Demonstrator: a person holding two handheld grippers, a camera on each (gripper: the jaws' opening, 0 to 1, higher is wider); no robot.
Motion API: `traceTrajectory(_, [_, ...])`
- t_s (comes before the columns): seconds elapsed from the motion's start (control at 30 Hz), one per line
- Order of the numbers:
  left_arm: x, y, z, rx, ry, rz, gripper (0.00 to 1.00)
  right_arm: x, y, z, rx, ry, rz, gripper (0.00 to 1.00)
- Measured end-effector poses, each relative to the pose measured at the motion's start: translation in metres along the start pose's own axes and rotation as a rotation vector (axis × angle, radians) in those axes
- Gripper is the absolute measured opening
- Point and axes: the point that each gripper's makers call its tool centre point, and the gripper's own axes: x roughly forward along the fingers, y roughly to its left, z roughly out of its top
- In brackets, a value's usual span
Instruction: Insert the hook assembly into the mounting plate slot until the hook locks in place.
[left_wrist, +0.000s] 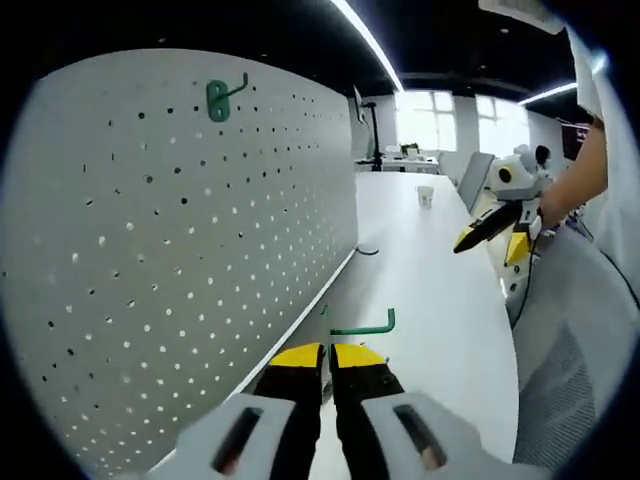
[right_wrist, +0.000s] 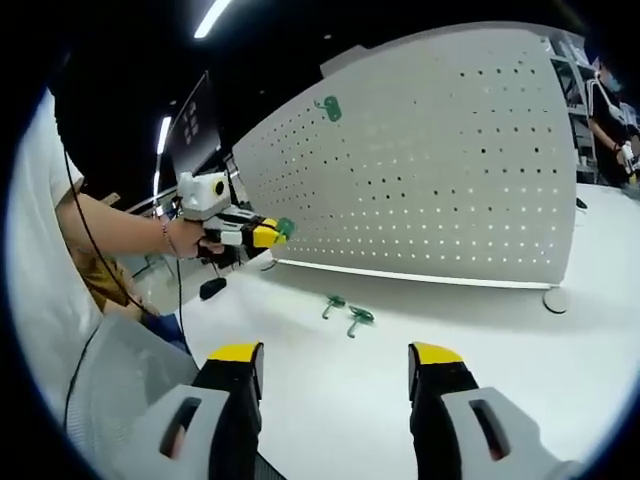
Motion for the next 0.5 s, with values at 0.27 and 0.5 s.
traceTrajectory(0.27, [-0.013,-0.016,0.011,-0.009,-0.06,0.025,0.02,-0.001,0.007,0.004,-0.011,-0.014,0.01,0.55])
traceTrajectory(0.5, [-0.028,-0.023,0.022,-0.027,-0.123,0.059,0.02,0.0,0.014,0.006,-0.021,-0.02,0.026,0.56])
